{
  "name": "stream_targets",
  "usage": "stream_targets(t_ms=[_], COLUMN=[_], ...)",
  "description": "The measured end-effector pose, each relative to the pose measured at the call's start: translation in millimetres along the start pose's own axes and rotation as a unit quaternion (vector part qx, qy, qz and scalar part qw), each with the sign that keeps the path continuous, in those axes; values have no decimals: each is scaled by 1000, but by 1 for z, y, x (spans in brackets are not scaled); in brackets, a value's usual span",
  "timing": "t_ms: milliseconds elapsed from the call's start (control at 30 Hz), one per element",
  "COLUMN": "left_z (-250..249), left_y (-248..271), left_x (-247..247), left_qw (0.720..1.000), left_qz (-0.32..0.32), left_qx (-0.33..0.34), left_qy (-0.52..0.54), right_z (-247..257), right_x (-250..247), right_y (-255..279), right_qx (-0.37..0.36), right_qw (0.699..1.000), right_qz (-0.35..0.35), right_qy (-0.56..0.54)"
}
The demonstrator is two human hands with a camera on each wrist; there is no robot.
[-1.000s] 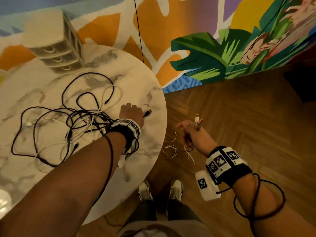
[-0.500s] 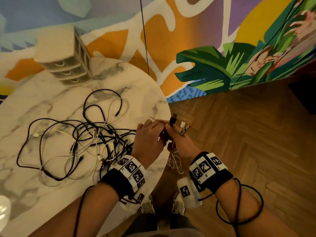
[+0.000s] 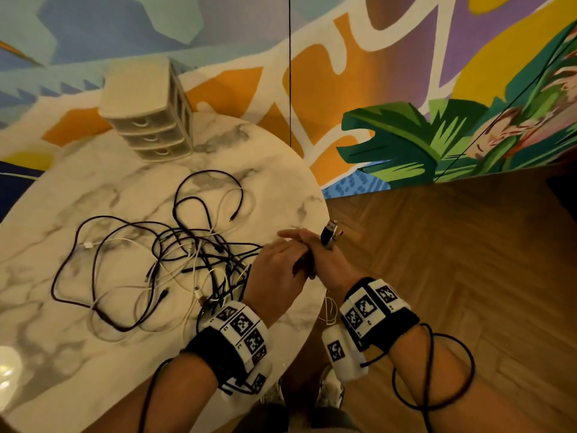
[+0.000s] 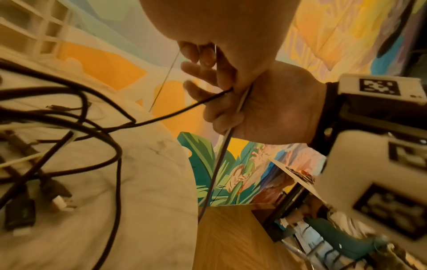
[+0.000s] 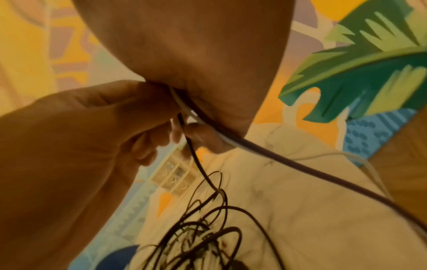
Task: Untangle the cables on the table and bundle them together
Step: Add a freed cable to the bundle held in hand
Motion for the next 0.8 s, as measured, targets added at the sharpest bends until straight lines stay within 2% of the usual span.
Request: stream_targets(t_ms=[67, 100, 133, 167, 267, 333, 400, 467, 533, 567, 667, 733, 800], left_z=[16, 27, 43, 64, 142, 181, 191, 175, 135, 109, 31, 8, 4], left_y=[3, 5, 5, 3, -26, -38, -45, -54, -61, -61, -40, -14, -2], left_x=[15, 22, 25, 23, -14, -41, -53, -67, -88, -96, -84, -68, -55], left_qw=[989, 975, 964, 961, 968, 963, 958, 964, 972, 971, 952, 951, 959], left_qz=[125, 199, 245, 257, 190, 171, 189, 154, 81, 67, 104, 129, 117], left_qx=[-68, -84, -90, -97, -154, -188, -180, -173, -165, -147, -42, -11, 9], left_qy=[39, 45, 44, 34, -56, -91, -118, -130, -147, -178, -285, -282, -257], right_z=[7, 15, 25, 35, 74, 89, 94, 97, 100, 100, 76, 51, 41], right_x=[0, 0, 0, -1, -20, -35, -40, -34, -19, -9, 24, 32, 25], right_y=[0, 0, 1, 3, 7, 7, 7, 9, 13, 15, 15, 11, 8], right_qx=[-36, -54, -72, -81, -129, -180, -215, -234, -235, -218, -128, -82, -65], right_qw=[999, 998, 997, 995, 967, 955, 954, 957, 965, 972, 987, 984, 979], right_qz=[-18, -28, -28, -22, -44, -69, -97, -109, -95, -81, -5, 6, -5], right_qy=[31, 24, -1, -59, -213, -226, -184, -128, -63, -22, 98, 158, 193])
Point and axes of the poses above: each hand's wrist, its own y-axis away from the middle knuckle, its own x-axis out of the palm, z = x × y, the point moved 5 cm from there along -y, towards the middle knuckle, and after that the axes turned 12 degrees about -y, right-handed, at the moved point
